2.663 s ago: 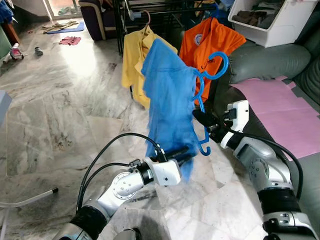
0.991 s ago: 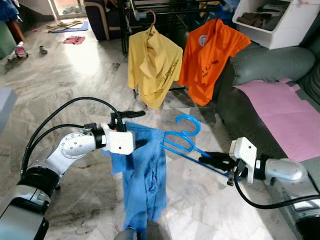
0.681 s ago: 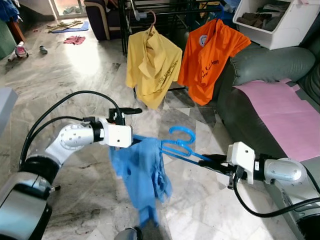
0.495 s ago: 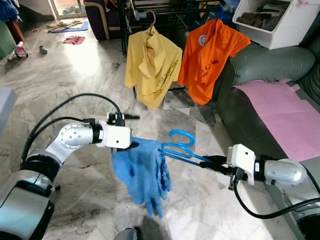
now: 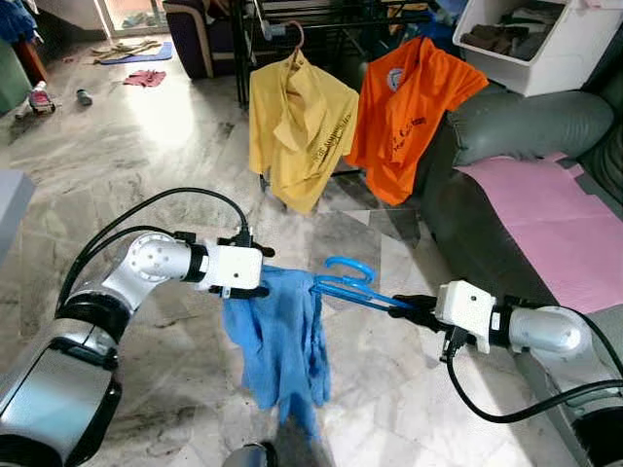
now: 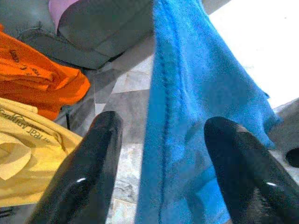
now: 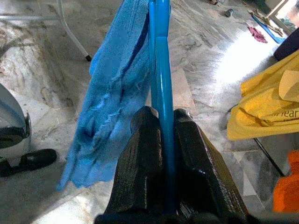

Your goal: Hang hanger

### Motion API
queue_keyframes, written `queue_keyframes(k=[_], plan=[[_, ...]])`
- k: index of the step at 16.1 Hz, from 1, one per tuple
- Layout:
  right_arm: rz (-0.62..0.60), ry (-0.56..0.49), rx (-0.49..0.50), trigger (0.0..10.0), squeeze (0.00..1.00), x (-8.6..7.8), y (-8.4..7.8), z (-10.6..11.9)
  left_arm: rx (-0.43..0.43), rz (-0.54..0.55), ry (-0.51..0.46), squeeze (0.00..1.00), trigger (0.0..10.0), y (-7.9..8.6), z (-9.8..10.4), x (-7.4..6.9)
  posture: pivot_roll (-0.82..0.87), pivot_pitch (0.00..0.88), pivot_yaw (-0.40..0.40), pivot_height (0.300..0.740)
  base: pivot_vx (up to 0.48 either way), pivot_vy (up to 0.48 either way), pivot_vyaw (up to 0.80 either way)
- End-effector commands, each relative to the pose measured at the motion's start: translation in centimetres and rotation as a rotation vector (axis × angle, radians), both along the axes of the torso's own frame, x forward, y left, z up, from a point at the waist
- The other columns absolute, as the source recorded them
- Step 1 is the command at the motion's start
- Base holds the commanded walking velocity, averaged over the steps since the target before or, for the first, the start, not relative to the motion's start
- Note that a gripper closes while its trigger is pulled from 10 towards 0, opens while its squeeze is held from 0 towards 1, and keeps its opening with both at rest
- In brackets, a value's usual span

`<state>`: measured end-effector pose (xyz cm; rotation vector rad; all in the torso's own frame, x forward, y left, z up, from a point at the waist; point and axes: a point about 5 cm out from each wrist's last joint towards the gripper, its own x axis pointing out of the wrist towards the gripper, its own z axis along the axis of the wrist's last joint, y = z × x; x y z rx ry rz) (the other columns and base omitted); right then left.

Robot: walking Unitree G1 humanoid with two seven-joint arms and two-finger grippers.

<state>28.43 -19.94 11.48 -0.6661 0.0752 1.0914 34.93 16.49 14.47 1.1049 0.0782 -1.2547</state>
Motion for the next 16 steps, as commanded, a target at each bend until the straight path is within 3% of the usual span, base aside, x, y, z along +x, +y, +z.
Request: queue_keyframes(k=[1,10,16], plan=[[0.014,-0.042,0.012,10.0,0.00,0.4,0.4,0.7,0.022,0.000,0.005,0.00,0.0,-0.1,0.4,0.3,-0.01,0.067,-0.004,0.740,0.000,0.000,0.00],[0.027,-0.060,0.023,10.0,0.00,0.5,1.1,0.4,0.013,-0.007,0.033,0.00,0.0,-1.4,-0.3,0.4,-0.01,0.065,0.000,0.740,0.000,0.000,0.00],[0.030,-0.068,0.013,10.0,0.00,0.6,1.3,0.1,0.041,-0.018,0.066,0.00,0.0,-1.3,-0.5,0.3,-0.01,0.065,-0.001,0.740,0.000,0.000,0.00]])
